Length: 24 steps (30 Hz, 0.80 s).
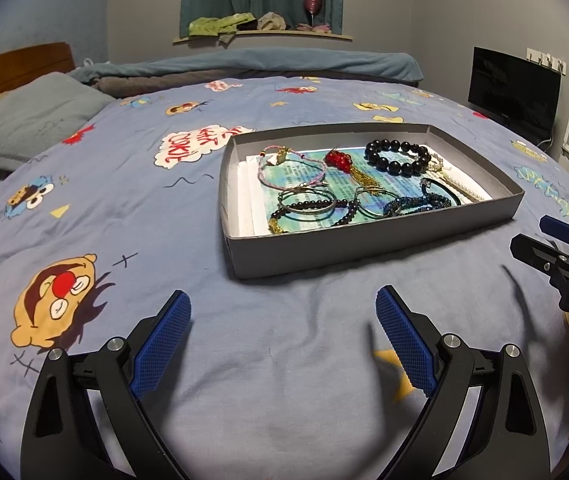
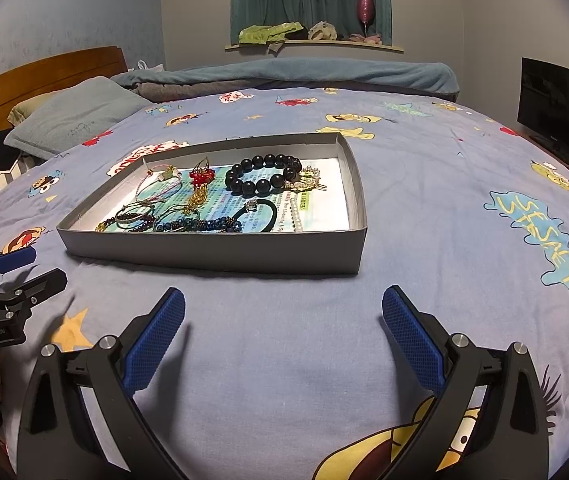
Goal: Organize jewelry
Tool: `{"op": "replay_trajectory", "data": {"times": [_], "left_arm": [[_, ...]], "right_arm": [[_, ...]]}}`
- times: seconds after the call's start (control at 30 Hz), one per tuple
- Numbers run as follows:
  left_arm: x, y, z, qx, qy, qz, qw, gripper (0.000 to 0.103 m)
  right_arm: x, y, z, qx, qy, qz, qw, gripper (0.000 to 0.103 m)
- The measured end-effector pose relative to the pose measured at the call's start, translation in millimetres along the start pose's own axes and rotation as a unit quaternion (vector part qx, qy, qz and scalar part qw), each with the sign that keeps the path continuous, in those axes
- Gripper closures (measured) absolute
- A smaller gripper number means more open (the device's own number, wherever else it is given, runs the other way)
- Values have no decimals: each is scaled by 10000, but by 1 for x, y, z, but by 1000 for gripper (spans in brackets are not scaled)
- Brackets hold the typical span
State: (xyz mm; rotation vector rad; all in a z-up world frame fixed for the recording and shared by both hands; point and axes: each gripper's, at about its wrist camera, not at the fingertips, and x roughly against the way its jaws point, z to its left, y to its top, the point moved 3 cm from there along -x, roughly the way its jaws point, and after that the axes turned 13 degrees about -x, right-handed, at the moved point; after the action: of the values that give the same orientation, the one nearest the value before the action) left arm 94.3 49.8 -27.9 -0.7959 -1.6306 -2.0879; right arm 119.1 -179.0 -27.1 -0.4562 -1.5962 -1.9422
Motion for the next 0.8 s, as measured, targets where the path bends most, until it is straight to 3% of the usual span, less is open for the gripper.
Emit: {"op": "replay_trajectory", "data": {"times": [0.8], "left_arm": [[6, 2, -6, -81, 17, -135, 9999, 10]], "right_arm": [[0, 1, 0, 8, -11, 25, 10000, 5]]}}
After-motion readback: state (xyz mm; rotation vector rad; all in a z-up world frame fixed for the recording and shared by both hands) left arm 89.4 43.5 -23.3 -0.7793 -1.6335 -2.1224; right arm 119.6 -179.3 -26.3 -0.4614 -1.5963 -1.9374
